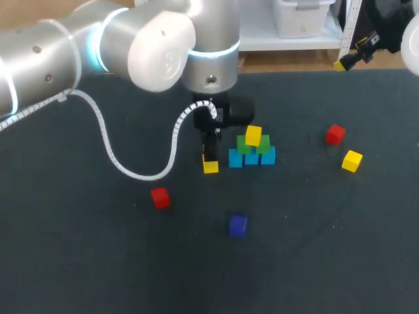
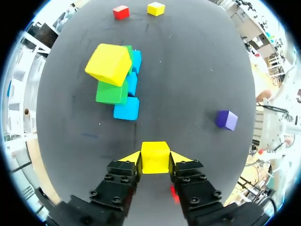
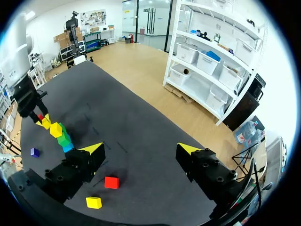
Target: Place the blue cubes, place green cubes on the blue cubes, place the yellow cubes on the green cubes, then place the red cubes on the yellow cubes, and place purple cube on the red cubes.
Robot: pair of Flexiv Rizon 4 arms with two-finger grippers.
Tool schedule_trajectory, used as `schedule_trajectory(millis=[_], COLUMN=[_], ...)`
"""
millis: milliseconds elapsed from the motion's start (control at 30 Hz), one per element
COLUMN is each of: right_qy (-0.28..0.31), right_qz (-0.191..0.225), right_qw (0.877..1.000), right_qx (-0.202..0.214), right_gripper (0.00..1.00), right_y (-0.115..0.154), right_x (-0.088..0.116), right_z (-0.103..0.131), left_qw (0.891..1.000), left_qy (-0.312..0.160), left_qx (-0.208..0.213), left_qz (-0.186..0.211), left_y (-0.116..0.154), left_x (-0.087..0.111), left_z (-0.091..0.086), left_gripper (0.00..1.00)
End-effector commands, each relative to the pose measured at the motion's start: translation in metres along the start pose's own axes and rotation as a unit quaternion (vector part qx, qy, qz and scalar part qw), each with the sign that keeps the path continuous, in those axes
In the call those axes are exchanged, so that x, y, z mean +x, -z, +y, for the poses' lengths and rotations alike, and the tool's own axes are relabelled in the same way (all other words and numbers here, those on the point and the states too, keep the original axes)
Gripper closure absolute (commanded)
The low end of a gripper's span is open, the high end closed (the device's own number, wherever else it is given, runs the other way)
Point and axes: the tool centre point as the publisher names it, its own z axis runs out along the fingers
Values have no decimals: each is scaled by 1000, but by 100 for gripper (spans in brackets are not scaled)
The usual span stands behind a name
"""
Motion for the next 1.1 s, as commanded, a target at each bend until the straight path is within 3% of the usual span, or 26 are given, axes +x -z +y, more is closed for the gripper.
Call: schedule_trajectory(millis=[33, 200, 400, 767, 1100], right_qy=[0, 0, 0, 0, 0], right_qz=[0, 0, 0, 0, 0], right_qw=[1000, 1000, 1000, 1000, 1000], right_qx=[0, 0, 0, 0, 0], right_gripper=[0, 0, 0, 0, 0], right_y=[1, 1, 1, 1, 1], right_x=[1, 1, 1, 1, 1], right_z=[0, 0, 0, 0, 0], left_qw=[1000, 999, 999, 997, 995], left_qy=[-4, -8, -29, -63, -93], left_qx=[6, -1, -24, -33, -37], left_qz=[23, 39, 32, 21, 15], left_y=[17, 38, 55, 58, 57], left_x=[1, 6, -7, -34, -57], left_z=[13, 23, 32, 55, 58], left_gripper=[100, 100, 100, 100, 100])
